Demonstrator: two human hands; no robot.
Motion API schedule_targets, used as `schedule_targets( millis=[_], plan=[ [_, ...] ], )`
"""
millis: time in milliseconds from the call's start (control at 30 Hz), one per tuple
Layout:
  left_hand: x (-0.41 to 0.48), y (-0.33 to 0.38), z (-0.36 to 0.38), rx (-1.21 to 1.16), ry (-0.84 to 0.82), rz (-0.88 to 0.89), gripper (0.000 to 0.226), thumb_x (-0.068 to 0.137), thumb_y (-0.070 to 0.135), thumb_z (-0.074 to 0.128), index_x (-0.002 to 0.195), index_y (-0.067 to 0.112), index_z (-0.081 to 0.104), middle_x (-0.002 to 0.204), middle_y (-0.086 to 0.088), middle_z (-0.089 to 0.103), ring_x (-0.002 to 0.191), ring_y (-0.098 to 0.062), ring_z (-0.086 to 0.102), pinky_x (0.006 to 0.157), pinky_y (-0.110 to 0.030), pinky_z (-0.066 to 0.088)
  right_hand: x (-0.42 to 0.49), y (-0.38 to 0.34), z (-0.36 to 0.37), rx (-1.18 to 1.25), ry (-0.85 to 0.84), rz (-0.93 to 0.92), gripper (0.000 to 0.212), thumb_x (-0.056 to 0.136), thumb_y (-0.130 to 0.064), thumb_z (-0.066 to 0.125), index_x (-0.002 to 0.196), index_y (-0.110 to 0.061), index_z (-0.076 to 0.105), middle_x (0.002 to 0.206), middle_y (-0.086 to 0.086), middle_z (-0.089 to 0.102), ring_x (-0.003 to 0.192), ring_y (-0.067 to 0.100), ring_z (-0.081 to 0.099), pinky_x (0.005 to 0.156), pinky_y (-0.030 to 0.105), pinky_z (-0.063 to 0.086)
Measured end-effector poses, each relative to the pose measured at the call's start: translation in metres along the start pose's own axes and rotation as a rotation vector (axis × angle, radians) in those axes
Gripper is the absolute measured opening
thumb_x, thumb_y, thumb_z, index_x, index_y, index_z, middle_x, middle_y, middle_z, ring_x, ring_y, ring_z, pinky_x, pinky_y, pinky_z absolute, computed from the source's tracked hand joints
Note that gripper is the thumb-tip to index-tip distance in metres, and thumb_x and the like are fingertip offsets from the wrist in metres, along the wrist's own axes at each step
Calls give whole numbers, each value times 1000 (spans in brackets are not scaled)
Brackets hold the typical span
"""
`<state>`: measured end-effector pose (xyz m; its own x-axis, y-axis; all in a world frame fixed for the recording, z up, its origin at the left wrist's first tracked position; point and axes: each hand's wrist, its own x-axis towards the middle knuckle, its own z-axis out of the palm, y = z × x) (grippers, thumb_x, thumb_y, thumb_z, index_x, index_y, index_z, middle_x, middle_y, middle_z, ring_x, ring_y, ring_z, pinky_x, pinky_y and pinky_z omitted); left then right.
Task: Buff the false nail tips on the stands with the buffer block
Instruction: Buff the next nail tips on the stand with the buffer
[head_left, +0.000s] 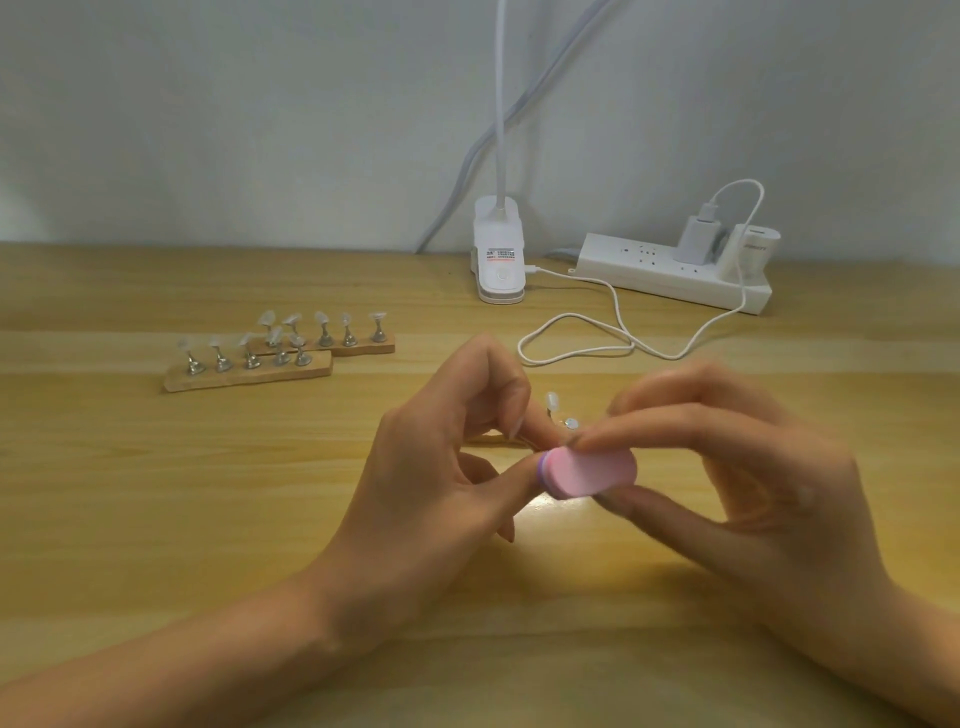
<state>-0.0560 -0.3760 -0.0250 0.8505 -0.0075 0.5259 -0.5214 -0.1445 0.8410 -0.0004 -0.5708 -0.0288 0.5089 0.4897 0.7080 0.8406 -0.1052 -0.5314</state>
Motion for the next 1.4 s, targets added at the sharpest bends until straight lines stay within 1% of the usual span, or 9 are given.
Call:
schedule_targets(
  millis=[100, 233, 567, 667, 833, 1067, 1167, 1300, 1400],
  plan=[
    [0, 0, -1, 0, 12, 1, 32, 79, 22, 75, 78, 24, 42, 78, 4, 71, 68, -6, 65, 41, -24, 46, 3, 2, -3, 14, 44, 44, 22, 86, -23, 72, 107, -21, 71, 103, 0, 66, 96, 25, 66, 81, 40, 53],
    [0, 1, -1, 12, 14, 13, 31, 78, 21, 73, 77, 29, 42, 79, 2, 71, 66, -7, 64, 41, -23, 45, 0, -3, 2, 1, -6, -9, 21, 86, -25, 73, 107, -24, 72, 102, -4, 64, 97, 21, 67, 83, 31, 52],
    [-1, 0, -1, -49, 18, -13, 32, 78, 18, 75, 76, 22, 43, 79, -3, 71, 69, -9, 66, 42, -24, 48, 4, -1, -2, 26, 48, 35, 21, 86, -23, 73, 107, -21, 71, 103, -4, 65, 96, 23, 66, 82, 38, 53],
    [-1, 1, 0, -71, 0, -25, 32, 77, 16, 74, 75, 22, 42, 78, -1, 71, 66, -10, 64, 42, -23, 47, 3, -4, 1, 1, 4, -19, 21, 86, -24, 74, 107, -24, 71, 103, -5, 64, 97, 19, 66, 84, 31, 52],
    [-1, 3, 1, -86, 3, -27, 34, 76, 14, 76, 74, 25, 44, 78, -1, 72, 71, -10, 68, 44, -24, 50, 6, 2, -3, 31, 50, 33, 22, 86, -21, 72, 108, -20, 70, 104, 1, 64, 97, 25, 65, 83, 39, 52],
    [-2, 3, 0, -91, -8, -46, 37, 79, 4, 79, 76, 23, 47, 78, 0, 73, 84, -16, 73, 45, -23, 51, 6, 4, -11, 93, 84, 45, 25, 87, -18, 72, 112, -20, 69, 106, -2, 64, 99, 26, 64, 88, 33, 51],
    [-1, 2, 0, -158, -8, -70, 32, 77, 10, 77, 76, 21, 48, 75, 0, 69, 75, -11, 68, 44, -23, 50, 4, 0, -7, 59, 19, -12, 24, 86, -20, 73, 110, -21, 69, 105, -3, 63, 99, 24, 64, 85, 35, 50],
    [-1, 3, 0, -213, -24, -112, 34, 77, 5, 77, 79, 19, 46, 75, -4, 71, 74, -19, 71, 43, -22, 49, 4, -4, -6, -14, 13, -37, 23, 87, -21, 72, 110, -22, 68, 105, 0, 64, 99, 23, 65, 83, 39, 52],
    [-1, 4, 0, -218, -37, -107, 33, 77, 8, 76, 79, 18, 45, 75, -5, 71, 71, -18, 69, 45, -23, 50, 4, -6, -5, -26, -23, -74, 21, 89, -22, 71, 110, -23, 69, 103, -1, 62, 98, 19, 65, 84, 33, 51]
  ],
)
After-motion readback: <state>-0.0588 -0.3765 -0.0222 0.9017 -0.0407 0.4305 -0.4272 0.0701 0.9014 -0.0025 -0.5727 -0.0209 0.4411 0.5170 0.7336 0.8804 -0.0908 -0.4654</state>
